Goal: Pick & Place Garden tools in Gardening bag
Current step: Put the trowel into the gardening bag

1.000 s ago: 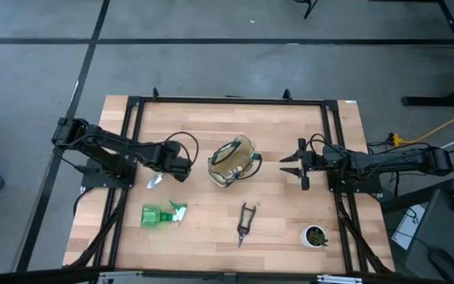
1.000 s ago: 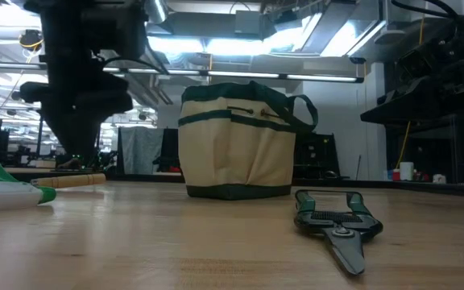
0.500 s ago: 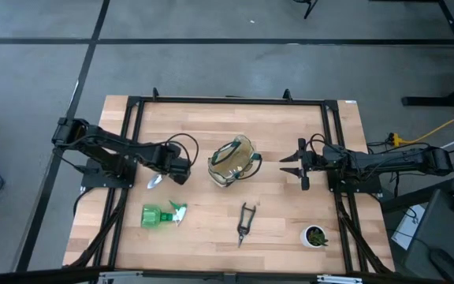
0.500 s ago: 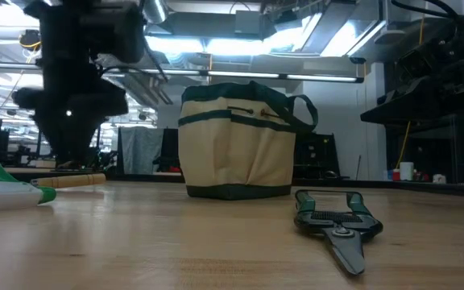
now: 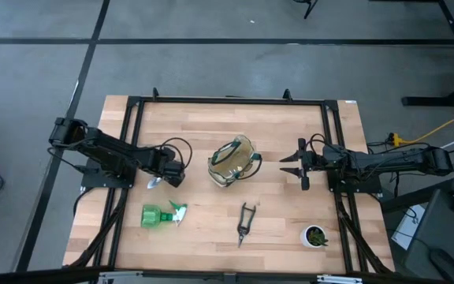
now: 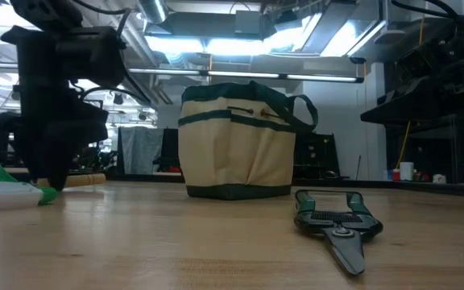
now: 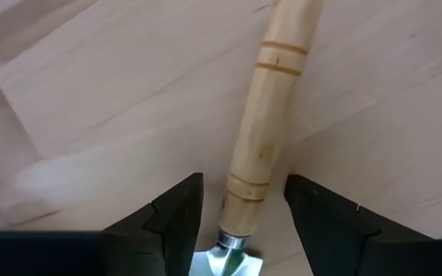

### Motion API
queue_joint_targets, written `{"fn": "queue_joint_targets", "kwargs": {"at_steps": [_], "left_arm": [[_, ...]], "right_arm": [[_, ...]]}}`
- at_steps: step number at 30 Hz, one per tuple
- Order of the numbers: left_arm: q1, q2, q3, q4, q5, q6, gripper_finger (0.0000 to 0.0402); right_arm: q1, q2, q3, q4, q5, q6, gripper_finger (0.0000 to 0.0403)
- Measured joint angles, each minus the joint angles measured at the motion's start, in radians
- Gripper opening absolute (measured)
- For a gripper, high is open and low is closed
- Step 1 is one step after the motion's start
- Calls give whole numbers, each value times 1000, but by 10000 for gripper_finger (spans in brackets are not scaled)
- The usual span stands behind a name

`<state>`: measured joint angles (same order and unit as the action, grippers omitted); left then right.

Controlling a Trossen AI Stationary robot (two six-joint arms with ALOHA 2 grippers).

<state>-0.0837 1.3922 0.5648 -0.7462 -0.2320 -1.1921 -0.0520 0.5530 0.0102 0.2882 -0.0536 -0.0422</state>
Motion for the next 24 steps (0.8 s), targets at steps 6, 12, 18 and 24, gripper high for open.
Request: {"fn": "queue_joint_targets", "kwargs": {"at_steps": [6, 12, 18, 24], "left_arm": [[0, 2, -1, 19, 7, 0, 158], [0, 3, -1, 35, 17, 0, 99], [0, 3, -1, 41, 17, 1, 65], [0, 3, -4, 55, 12, 1, 70]], "right_arm": [[0, 0, 0, 0, 0, 0, 144], [0, 0, 0, 0, 0, 0, 144], [0, 0, 0, 0, 0, 0, 144], [0, 0, 0, 0, 0, 0, 144]]}}
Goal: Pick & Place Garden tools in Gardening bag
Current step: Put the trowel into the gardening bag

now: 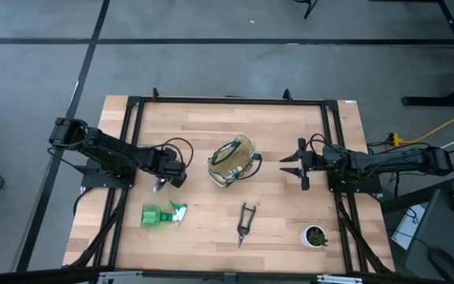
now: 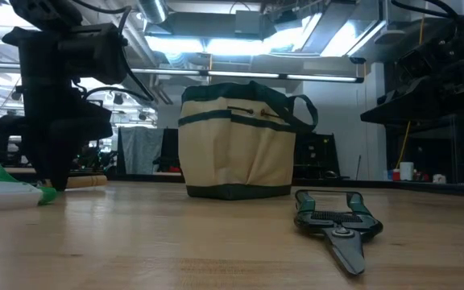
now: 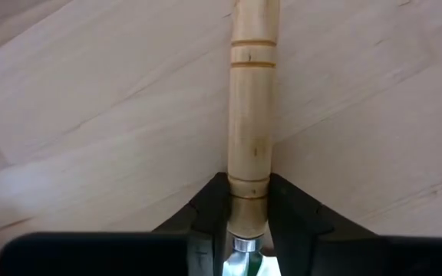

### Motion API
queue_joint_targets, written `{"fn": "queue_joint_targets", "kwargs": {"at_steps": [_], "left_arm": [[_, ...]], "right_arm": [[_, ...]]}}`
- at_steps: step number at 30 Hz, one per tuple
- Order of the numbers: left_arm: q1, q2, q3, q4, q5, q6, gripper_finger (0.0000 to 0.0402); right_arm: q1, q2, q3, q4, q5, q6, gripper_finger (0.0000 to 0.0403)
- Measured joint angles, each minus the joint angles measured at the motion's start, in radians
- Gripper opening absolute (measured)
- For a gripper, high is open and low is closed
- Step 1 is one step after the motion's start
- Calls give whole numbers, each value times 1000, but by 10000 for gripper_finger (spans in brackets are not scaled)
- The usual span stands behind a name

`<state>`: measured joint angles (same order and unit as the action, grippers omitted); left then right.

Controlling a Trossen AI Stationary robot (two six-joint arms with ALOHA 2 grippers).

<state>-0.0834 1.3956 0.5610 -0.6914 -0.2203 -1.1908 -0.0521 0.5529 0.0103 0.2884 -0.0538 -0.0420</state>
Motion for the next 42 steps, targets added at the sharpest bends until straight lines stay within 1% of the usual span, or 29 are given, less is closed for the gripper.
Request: {"fn": "queue_joint_targets", "kwargs": {"at_steps": [4, 8, 14, 19, 28, 37, 42], "left_arm": [[0, 0, -1, 10, -3, 0, 76], [0, 0, -1, 12, -7, -18, 68], [-1, 6, 22, 14, -43, -26, 68], [2, 9, 58, 84, -137, 36, 68], [1, 7, 65, 223, -279, 159, 68], [2, 6, 65, 367, -406, 257, 68], [7, 5, 67, 486, -443, 350, 68]], "right_arm": [[0, 0, 0, 0, 0, 0, 144], [0, 0, 0, 0, 0, 0, 144], [0, 0, 0, 0, 0, 0, 144], [0, 0, 0, 0, 0, 0, 144], [0, 0, 0, 0, 0, 0, 144], [0, 0, 0, 0, 0, 0, 144], [0, 0, 0, 0, 0, 0, 144]]}}
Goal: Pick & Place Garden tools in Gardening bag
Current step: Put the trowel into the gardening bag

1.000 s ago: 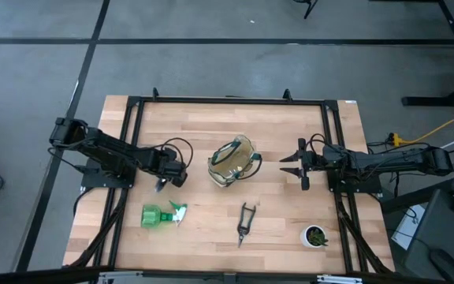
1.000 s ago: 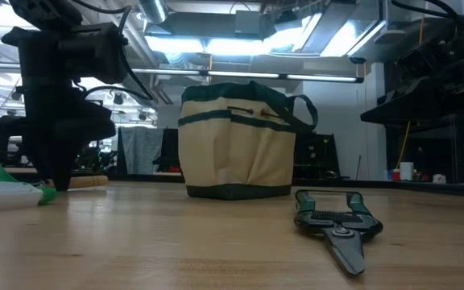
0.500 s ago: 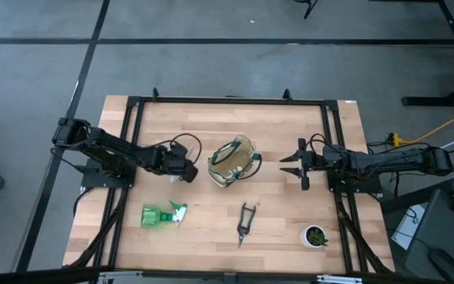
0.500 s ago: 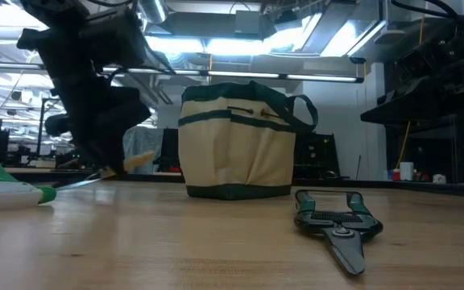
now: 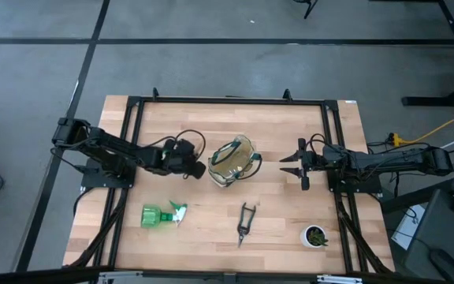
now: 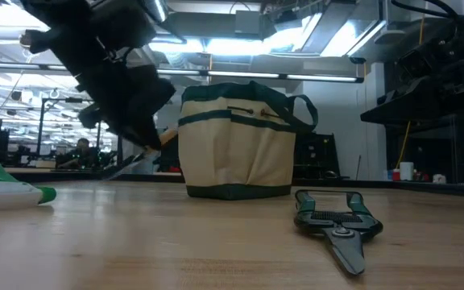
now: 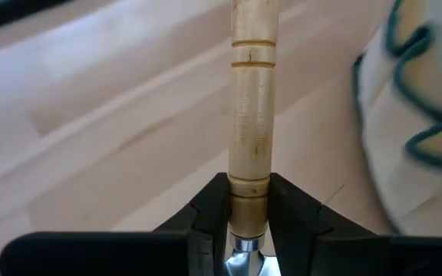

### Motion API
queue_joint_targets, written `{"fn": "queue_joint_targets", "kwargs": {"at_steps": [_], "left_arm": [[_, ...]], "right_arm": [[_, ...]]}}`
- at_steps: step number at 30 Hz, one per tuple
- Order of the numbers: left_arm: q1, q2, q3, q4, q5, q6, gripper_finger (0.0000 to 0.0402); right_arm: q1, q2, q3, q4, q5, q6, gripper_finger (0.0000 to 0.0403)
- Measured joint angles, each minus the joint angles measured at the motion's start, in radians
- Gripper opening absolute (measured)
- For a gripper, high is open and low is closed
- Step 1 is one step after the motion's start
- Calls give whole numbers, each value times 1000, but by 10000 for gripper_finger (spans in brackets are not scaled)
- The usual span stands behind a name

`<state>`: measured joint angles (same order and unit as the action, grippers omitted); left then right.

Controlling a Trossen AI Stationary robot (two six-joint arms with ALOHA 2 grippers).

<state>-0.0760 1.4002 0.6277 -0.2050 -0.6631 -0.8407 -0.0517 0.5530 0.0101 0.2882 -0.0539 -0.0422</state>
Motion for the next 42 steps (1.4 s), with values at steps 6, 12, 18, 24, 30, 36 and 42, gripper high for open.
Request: {"fn": "queue_joint_targets", "kwargs": {"at_steps": [6, 12, 18, 24, 30, 36, 42], "left_arm": [[44, -1, 0, 119, 0, 109, 68], [97, -1, 0, 208, 23, 204, 68], [129, -2, 1, 312, 34, 291, 68], [146, -2, 1, 427, 39, 393, 68], [165, -2, 2, 542, 67, 488, 68], [184, -2, 46, 569, 93, 540, 68], [190, -2, 136, 561, 115, 638, 68]], "right_arm": [[0, 0, 0, 0, 0, 0, 144], [0, 0, 0, 0, 0, 0, 144], [0, 0, 0, 0, 0, 0, 144], [0, 0, 0, 0, 0, 0, 144], [0, 0, 0, 0, 0, 0, 144], [0, 0, 0, 0, 0, 0, 144], [0, 0, 0, 0, 0, 0, 144]]}}
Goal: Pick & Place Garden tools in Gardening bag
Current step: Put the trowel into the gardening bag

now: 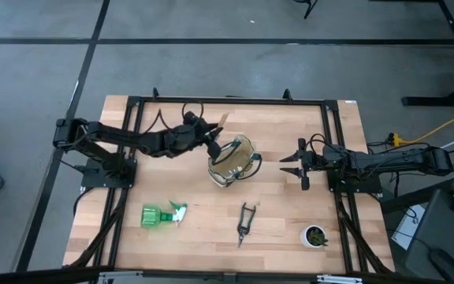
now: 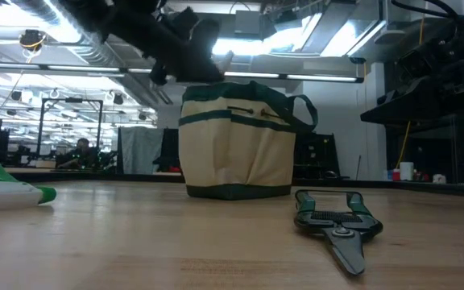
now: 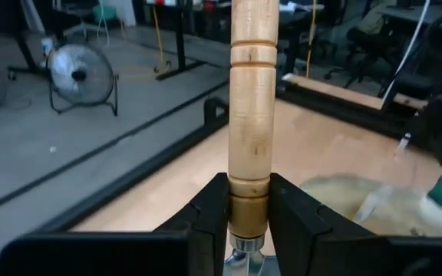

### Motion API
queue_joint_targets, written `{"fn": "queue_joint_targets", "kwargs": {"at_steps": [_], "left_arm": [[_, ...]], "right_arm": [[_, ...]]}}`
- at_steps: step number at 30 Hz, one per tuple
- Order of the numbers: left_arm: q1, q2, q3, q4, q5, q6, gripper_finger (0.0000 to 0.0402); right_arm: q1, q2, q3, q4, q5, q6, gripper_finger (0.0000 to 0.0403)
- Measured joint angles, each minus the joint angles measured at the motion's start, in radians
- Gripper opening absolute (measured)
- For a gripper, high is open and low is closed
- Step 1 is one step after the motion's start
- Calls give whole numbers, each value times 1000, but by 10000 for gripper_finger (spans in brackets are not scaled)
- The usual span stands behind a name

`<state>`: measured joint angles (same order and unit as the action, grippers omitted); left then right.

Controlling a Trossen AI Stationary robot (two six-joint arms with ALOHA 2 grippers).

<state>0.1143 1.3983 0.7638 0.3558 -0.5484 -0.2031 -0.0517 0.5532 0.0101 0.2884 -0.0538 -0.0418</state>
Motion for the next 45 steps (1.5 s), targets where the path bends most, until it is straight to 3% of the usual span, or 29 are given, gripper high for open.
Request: {"fn": "queue_joint_targets", "kwargs": {"at_steps": [14, 26, 36, 45], "left_arm": [[-12, 0, 135, -21, 3, 113, 68], [-61, 0, 136, 152, 225, 164, 68], [-112, 0, 136, 202, 434, 250, 68], [-165, 24, 136, 221, 454, 334, 68]], "right_arm": [[0, 0, 0, 0, 0, 0, 144], [0, 0, 0, 0, 0, 0, 144], [0, 0, 0, 0, 0, 0, 144], [0, 0, 0, 0, 0, 0, 144]]}}
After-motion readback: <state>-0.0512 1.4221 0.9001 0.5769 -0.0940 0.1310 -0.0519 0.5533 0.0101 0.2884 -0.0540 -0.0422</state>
